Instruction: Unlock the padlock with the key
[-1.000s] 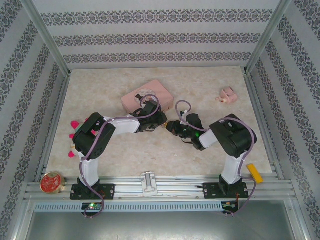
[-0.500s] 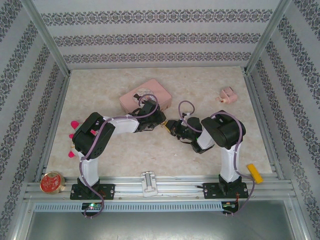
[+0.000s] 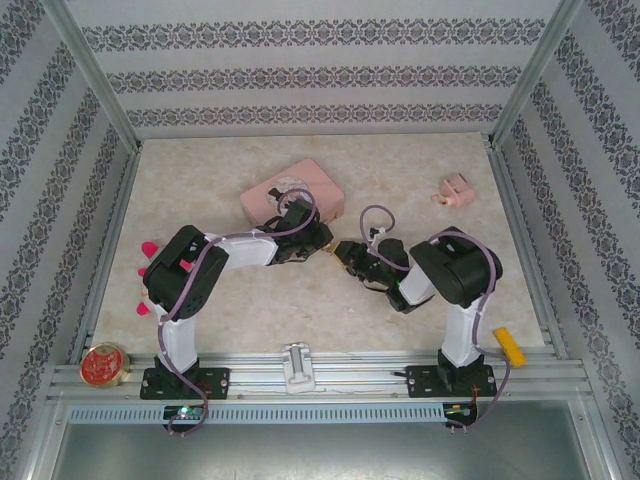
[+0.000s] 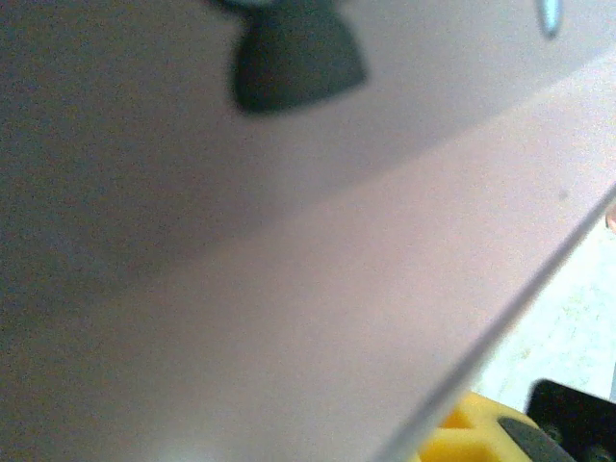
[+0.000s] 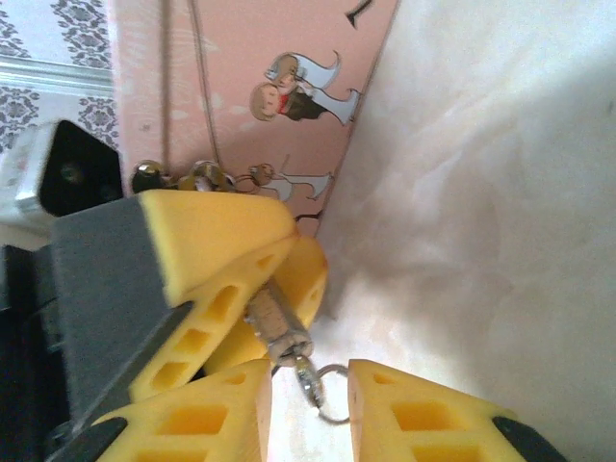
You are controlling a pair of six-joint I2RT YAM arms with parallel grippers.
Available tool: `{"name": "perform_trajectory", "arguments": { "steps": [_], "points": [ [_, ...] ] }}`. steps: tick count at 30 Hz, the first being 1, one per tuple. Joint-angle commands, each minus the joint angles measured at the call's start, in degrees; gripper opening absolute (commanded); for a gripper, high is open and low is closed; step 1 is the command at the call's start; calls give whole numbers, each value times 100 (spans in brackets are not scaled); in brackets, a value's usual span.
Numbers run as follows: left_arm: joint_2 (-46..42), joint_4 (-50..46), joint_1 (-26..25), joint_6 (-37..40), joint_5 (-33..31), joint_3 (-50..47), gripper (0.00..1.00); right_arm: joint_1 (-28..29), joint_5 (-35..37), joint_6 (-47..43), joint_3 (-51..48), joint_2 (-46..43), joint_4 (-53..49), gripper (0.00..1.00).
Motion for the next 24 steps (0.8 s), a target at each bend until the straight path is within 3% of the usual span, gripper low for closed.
{"name": "perform_trajectory", "arguments": {
  "steps": [1,5,8,13,18,24],
  "points": [
    [-5,-347,-143,-311,710,-81,16,46,212,-628,-113,-538,-510,28],
    [-45,-470,-143,-240,677,-11,16,103,374,-1293,-95,-1255,-1753,29],
    [-85,-535,-135,-218,642,7,16,287,721,-2074,189,-1962,-3380,29],
    [-111,-580,-113,-222,685,31,16,1087,2471,-3849,1339,-2896,-6775,28],
    [-120,-575,-56,-266,854,44,16,1707,3726,-4803,2184,-2737,-8239,28],
    [-166,-672,-26,-248,975,77,16,2372,4688,-5304,3079,-1784,-9005,26]
  ]
}}
